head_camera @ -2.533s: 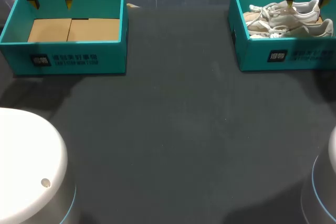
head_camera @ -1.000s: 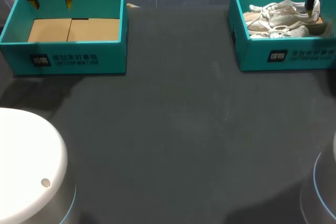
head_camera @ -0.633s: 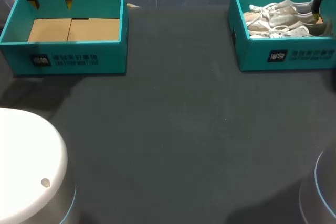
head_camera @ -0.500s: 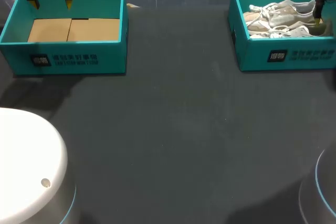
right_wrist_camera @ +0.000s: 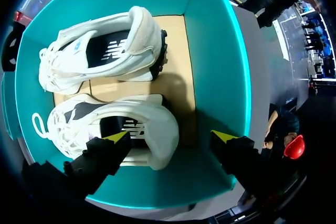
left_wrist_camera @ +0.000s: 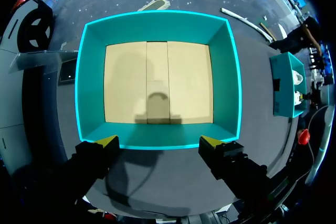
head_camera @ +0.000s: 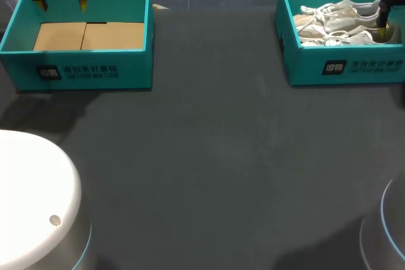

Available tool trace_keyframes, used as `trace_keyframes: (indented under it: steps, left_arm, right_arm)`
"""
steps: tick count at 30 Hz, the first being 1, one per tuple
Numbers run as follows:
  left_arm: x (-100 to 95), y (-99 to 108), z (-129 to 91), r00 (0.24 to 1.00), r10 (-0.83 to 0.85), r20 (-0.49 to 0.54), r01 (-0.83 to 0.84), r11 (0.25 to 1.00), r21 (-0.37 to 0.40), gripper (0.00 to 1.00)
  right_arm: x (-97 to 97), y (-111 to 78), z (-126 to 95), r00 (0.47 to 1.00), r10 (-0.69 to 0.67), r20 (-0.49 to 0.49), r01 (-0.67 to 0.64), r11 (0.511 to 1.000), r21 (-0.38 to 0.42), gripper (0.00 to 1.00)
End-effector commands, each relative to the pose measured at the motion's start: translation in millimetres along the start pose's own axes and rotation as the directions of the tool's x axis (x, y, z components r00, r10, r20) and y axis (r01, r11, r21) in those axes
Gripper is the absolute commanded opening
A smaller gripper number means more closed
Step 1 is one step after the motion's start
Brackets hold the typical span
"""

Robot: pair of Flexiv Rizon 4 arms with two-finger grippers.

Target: Take the shoe out of the shoebox, open the shoe tongue, remove and reinsert the insole, then place the shoe into the shoebox

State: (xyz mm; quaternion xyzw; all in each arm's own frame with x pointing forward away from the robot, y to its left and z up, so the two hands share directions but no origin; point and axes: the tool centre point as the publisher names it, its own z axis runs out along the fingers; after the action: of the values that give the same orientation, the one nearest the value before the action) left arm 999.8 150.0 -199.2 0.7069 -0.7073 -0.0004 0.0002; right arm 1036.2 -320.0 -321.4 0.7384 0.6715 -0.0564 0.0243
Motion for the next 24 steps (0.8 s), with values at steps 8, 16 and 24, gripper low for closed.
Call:
trace_keyframes:
  steps: [8,16,24]
  left_arm:
    - [0.0,-0.1,0.2,1.000,0.000,0.000,0.000,1.000,0.000,1.00]
    - [0.0,-0.1,0.2,1.000,0.000,0.000,0.000,1.000,0.000,1.00]
    - [0.0,-0.1,0.2,1.000,0.000,0.000,0.000,1.000,0.000,1.00]
  right_arm:
    - [4.9,-5.2,16.5,1.000,-0.023,-0.006,0.023,0.999,-0.032,0.83]
    - [6.8,-4.3,27.7,0.999,-0.042,-0.021,0.040,0.997,-0.059,0.77]
    - [6.9,-3.2,36.2,0.999,-0.042,-0.012,0.041,0.998,-0.056,0.67]
